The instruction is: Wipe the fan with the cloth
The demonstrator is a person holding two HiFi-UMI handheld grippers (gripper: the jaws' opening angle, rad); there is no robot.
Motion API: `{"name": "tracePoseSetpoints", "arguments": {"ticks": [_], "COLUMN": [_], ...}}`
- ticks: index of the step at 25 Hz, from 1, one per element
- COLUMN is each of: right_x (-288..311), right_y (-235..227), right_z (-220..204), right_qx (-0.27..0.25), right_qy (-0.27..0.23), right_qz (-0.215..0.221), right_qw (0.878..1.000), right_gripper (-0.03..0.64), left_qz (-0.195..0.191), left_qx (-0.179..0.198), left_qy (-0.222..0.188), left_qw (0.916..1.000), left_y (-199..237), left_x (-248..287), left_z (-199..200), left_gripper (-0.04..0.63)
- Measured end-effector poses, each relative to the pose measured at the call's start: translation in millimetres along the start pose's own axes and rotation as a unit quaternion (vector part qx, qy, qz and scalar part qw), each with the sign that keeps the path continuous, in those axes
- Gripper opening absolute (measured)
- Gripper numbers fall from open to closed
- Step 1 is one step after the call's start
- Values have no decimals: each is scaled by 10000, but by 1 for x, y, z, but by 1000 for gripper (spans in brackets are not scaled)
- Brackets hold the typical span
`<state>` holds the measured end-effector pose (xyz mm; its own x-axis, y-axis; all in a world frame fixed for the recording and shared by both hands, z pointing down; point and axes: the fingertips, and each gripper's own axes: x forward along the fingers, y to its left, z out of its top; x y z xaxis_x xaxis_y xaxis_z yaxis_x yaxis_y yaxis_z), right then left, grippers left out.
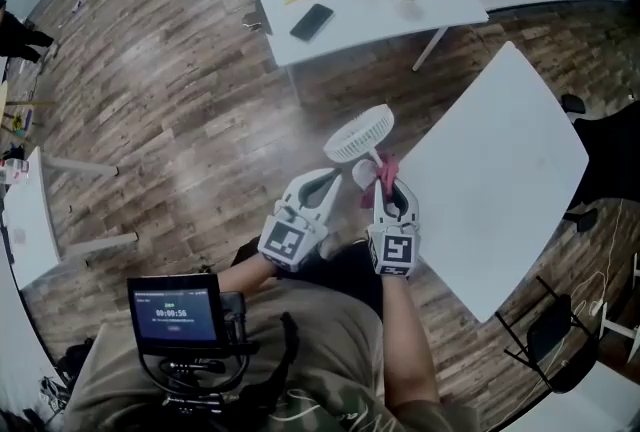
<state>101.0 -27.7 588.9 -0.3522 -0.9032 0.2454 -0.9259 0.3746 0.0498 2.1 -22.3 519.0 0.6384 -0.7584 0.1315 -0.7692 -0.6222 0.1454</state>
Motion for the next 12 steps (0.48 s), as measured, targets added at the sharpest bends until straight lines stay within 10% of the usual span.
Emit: {"name": "tracePoseSetpoints", "arguments": {"ticks": [12], "right_x": [10], "right_y": [7], "right_z": [-91], "right_qx": [453], "right_qy": [798], "right_qz": [18], "right_qw": [9958], "right_gripper": [87], "left_qz": [-44], "left_qx": [-74], "left_qy": [-47], "left_qw": [10000], "left_y": [8], "left_x": [12], "left_z": [-28], "left_gripper": [21]}}
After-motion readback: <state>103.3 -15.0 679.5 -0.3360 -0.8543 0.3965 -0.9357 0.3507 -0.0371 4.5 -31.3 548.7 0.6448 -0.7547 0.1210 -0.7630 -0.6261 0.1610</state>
